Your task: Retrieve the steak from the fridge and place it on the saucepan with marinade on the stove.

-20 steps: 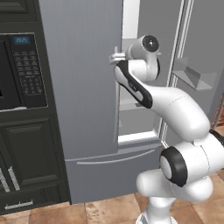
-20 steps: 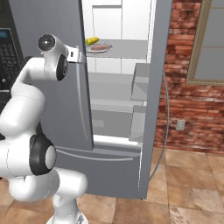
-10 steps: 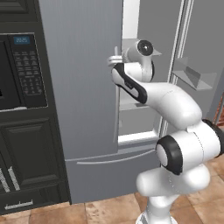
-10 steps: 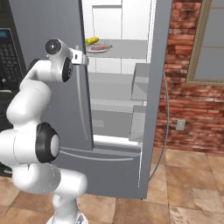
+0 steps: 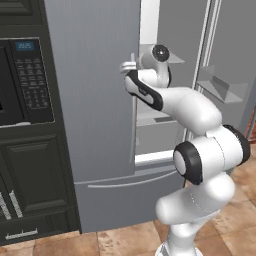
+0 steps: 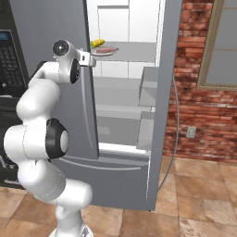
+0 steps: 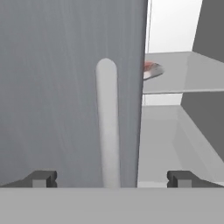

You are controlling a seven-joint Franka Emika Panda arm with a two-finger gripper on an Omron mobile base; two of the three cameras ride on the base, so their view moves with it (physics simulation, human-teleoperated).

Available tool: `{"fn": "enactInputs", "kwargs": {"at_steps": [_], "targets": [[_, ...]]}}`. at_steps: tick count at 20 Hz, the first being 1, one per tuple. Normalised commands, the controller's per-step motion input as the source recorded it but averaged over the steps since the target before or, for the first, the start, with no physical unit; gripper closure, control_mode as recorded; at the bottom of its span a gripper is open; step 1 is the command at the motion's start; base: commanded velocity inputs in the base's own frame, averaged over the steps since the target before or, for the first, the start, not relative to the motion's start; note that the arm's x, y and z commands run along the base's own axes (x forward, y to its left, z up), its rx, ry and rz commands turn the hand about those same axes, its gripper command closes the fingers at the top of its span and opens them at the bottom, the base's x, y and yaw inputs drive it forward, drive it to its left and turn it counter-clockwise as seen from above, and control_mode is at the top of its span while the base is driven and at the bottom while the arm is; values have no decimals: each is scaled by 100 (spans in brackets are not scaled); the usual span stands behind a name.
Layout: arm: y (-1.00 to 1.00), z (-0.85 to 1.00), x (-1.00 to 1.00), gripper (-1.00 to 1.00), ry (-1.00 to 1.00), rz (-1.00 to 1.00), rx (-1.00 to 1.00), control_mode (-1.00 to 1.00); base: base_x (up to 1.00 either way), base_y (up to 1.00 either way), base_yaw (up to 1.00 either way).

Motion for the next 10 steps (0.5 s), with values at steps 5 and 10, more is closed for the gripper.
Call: {"fn": "enactInputs", "kwargs": {"at_steps": [5, 10], "targets": [[8, 0, 29, -100, 0, 0, 0, -100, 0, 0, 0], [3, 0, 24, -100, 0, 0, 0, -100, 0, 0, 0]]}}
